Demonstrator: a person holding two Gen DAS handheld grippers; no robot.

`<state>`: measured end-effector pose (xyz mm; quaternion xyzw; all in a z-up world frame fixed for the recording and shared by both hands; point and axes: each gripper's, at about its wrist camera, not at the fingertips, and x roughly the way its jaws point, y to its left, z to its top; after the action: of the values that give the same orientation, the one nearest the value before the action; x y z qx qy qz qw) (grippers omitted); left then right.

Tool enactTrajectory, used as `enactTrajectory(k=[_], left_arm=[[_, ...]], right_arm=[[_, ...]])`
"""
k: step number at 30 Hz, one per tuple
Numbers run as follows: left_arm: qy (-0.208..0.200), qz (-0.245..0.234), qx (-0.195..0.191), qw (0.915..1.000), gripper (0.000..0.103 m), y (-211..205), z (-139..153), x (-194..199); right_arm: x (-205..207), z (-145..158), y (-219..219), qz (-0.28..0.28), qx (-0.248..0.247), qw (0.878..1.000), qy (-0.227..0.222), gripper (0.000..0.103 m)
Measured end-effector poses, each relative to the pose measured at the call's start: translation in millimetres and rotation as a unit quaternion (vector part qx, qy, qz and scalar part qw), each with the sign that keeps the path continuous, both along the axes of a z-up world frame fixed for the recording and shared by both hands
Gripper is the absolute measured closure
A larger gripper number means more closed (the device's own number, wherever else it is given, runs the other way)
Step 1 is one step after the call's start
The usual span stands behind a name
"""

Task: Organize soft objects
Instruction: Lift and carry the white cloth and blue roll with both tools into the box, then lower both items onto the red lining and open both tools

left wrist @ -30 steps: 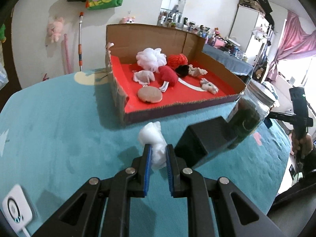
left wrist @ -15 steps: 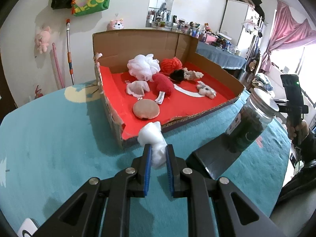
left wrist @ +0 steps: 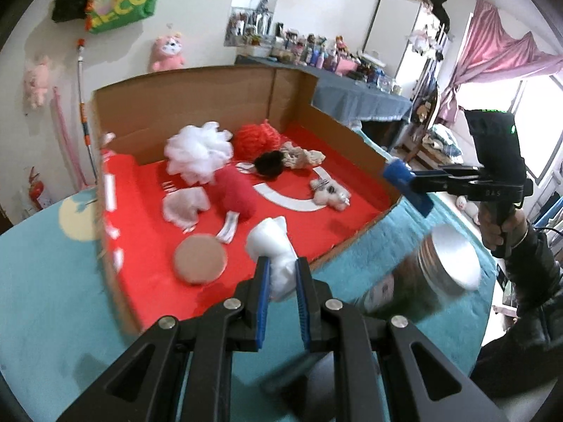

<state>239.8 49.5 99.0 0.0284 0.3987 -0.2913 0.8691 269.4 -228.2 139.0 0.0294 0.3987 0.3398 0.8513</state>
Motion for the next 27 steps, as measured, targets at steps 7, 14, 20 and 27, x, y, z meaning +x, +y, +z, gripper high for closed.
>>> enactTrajectory(k=[7, 14, 20, 27], left_arm=[[0.057, -0.004, 0.022, 0.9981, 0.088, -42.2, -12.5, 45.7], [0.12, 0.013, 0.043, 0.9918, 0.088, -60.5, -37.6, 80.9], [0.135, 0.023, 0.071, 0.988, 0.087, -68.9, -48.4, 92.4], [0.144, 0.027, 0.08, 0.986, 0.086, -69.2, -54.4, 98.2]], right_arm=[[58.4, -8.5, 47.1, 0.034, -0.013, 0.998, 0.053, 0.089], [96.7, -32.1, 79.1, 0.036, -0.053, 0.991, 0.116, 0.089], [115.1, -48.0, 90.9, 0.028, -0.083, 0.985, 0.15, 0.089], [124.2, -55.4, 102.6, 0.036, -0.104, 0.979, 0.172, 0.088]])
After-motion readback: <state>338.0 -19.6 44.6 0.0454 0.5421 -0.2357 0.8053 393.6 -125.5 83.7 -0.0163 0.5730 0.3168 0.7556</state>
